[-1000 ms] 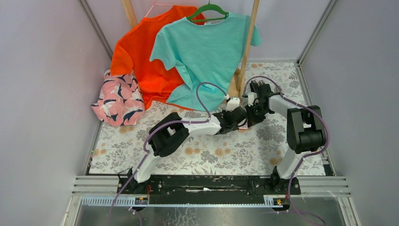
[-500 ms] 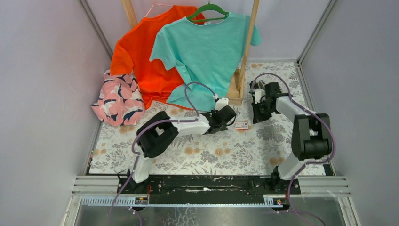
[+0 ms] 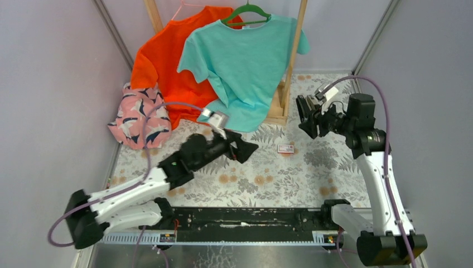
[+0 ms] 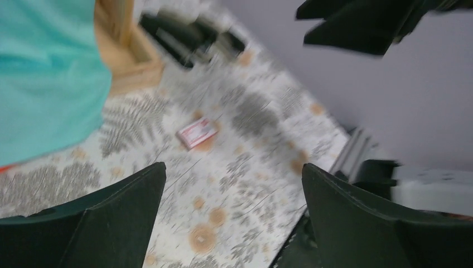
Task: Unload the staples from the stapler
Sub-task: Reset both arms
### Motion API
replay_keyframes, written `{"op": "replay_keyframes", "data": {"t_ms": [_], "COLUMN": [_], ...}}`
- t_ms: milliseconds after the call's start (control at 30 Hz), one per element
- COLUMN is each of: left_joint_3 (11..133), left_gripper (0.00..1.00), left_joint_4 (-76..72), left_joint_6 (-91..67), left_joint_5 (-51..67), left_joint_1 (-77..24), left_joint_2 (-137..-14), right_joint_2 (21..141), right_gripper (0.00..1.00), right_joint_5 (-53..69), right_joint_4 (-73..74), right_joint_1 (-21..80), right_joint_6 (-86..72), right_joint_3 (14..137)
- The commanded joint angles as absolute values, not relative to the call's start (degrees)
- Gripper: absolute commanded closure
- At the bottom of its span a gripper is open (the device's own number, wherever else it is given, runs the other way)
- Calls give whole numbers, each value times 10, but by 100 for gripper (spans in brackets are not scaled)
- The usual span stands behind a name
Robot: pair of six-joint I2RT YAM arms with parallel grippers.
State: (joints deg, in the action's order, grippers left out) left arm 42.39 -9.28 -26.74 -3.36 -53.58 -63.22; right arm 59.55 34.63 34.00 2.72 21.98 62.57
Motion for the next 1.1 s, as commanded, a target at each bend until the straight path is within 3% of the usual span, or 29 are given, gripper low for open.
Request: {"op": "replay_keyframes", "data": {"t_ms": [0, 33, 100, 300, 433, 633, 1067], "left_joint_3": [370, 366, 359, 367, 390, 409, 418], "left_gripper": [0, 0, 0, 0, 0, 0, 0], "left_joint_4": [-187, -183, -176, -111, -75, -45, -53], "left_joint_6": [-261, -267, -277, -300, -293, -283, -285], "left_joint_5": [17, 15, 18, 25, 18, 17, 34], "left_joint_1": [-534, -534, -533, -533, -533, -533, -533], "left_joint_2": [-513, -490, -443, -354, -328, -327, -323], "right_joint_2": [522, 509, 485, 408, 397, 387, 386], "right_gripper": [30, 15, 0, 1, 1, 1, 1], "right_joint_5": [465, 473, 488, 457, 468, 440, 419], "right_joint_4": [339, 330, 312, 263, 309, 280, 258], "right_joint_1": [28, 28, 28, 28, 28, 28, 28], "right_joint_6": [212, 200, 169, 58, 60, -51, -74], "right_joint_3": [654, 652, 648, 646, 694, 710, 698]}}
